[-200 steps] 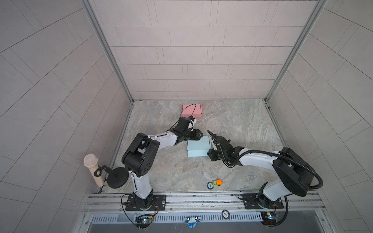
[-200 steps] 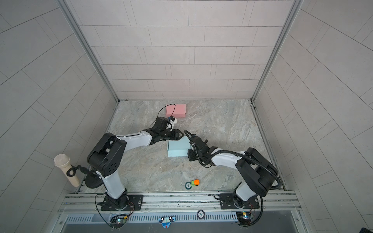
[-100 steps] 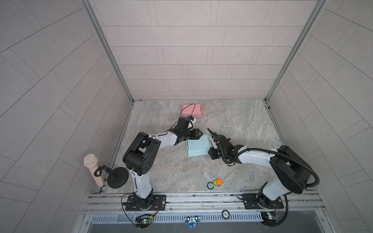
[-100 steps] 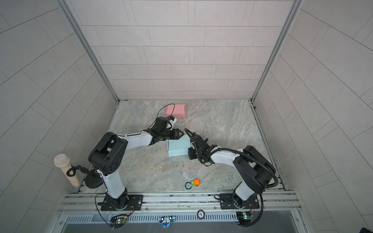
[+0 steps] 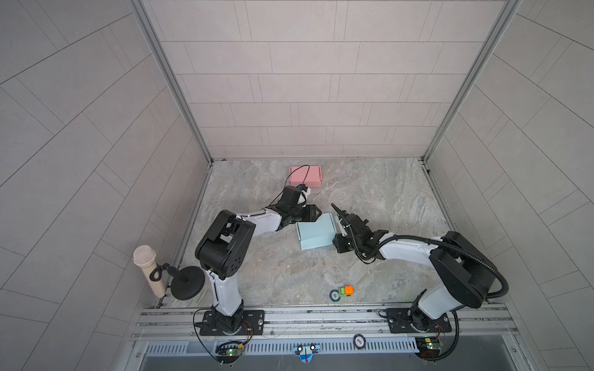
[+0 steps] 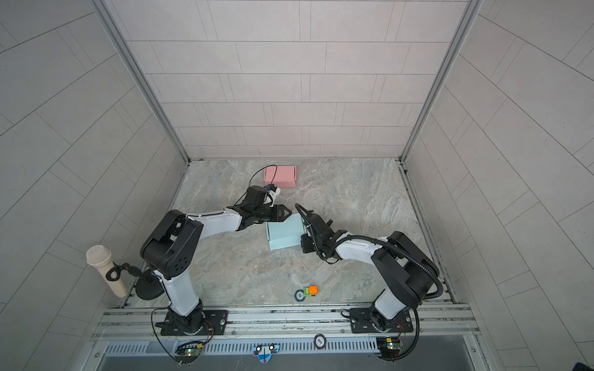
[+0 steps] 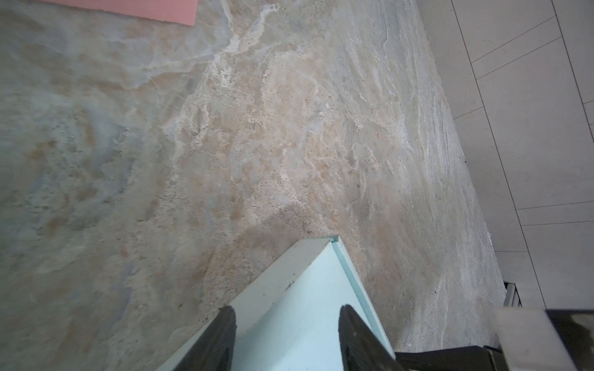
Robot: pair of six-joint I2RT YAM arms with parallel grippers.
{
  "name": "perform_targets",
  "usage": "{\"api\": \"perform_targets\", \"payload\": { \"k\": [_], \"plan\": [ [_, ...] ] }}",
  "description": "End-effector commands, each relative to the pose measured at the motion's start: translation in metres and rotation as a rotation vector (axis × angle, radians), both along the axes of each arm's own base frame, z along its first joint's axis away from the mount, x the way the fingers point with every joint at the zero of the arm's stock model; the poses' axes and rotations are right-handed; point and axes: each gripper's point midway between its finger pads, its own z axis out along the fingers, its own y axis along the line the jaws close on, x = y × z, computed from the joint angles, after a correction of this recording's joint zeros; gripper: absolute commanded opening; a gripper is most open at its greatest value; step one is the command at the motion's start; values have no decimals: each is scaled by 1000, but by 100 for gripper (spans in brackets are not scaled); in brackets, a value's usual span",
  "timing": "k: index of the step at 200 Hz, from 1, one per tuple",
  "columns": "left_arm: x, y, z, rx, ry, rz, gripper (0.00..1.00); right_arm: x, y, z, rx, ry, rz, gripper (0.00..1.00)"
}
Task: Fold the paper box
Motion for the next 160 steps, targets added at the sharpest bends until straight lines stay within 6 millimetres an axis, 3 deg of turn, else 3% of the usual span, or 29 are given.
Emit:
{"api": "perform_targets", "payload": {
  "k": [1, 68, 160],
  "plan": [
    [-12, 9, -26, 35, 82, 3, 55, 1, -13, -3, -51, -14, -31, 24],
    [-12, 7, -23, 28, 82, -5, 54, 7, -10, -9, -59, -7, -31, 17],
    [-16, 6, -26, 7, 86, -11, 53, 18, -7, -8, -54, -36, -48, 15]
  ]
}}
